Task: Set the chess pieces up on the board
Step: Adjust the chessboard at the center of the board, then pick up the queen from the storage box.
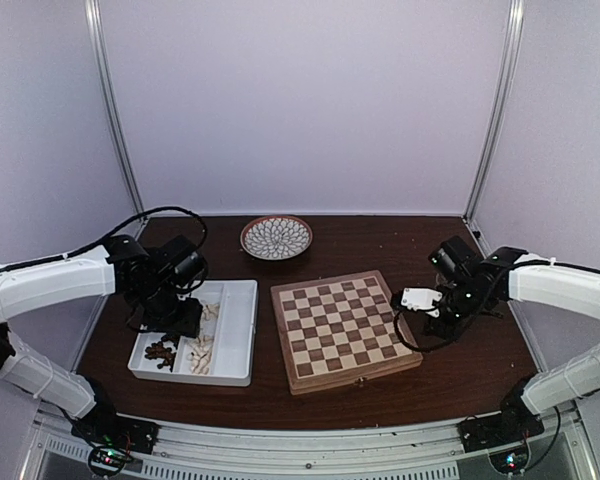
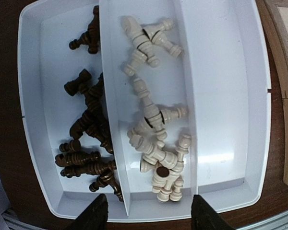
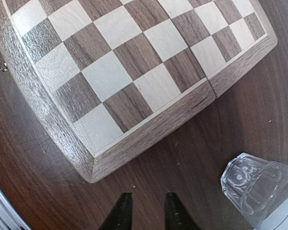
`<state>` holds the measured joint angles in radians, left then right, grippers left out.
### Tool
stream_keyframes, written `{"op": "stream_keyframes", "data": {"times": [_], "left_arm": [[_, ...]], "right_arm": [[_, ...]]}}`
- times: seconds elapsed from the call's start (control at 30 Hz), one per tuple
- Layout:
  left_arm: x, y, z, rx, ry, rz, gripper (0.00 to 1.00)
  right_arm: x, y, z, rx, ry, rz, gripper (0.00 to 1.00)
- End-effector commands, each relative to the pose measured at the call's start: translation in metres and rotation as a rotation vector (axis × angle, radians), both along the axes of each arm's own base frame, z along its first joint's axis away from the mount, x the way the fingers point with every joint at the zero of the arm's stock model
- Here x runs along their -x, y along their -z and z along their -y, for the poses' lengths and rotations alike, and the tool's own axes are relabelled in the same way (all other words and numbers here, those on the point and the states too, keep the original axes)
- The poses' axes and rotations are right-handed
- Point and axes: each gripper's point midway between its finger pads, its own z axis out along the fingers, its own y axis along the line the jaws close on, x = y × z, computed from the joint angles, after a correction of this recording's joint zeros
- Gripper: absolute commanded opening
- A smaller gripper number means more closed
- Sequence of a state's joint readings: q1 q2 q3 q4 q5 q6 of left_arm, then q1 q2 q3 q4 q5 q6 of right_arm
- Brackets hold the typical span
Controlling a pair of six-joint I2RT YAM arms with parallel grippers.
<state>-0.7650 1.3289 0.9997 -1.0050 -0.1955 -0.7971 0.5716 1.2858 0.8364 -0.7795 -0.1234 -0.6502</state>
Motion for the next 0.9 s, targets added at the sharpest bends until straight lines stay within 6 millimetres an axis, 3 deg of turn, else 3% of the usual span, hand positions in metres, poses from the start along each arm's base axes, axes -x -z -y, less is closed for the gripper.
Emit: {"op": "stream_keyframes", "data": {"times": [0.0,0.07,0.13,0.4,0.67,0.87], "left_arm": [[-0.002,0.013,0.0,0.059,-0.208,0.017,0.57],[-0.002,0.023,0.002,0.064,-0.244,0.016,0.56],[-0.006,0.032,0.007,0.069,-0.252,0.033,0.54],[-0.016,0.047,0.017,0.077,-0.294,0.046,0.4],[-0.011,0.067,0.011,0.072,-0.396,0.024,0.41],[-0.016,0.066,0.007,0.071,-0.432,0.067,0.39]], "right_arm": [[-0.011,-0.003,0.007,-0.052,0.096,0.05,0.37],[-0.015,-0.004,0.011,-0.057,0.125,0.064,0.46],[-0.017,-0.005,0.013,-0.057,0.132,0.08,0.49],[-0.009,0.0,0.01,-0.069,0.107,0.04,0.48],[-0.008,0.001,0.01,-0.067,0.1,0.037,0.47],[-0.006,0.003,0.011,-0.064,0.097,0.026,0.47]]}}
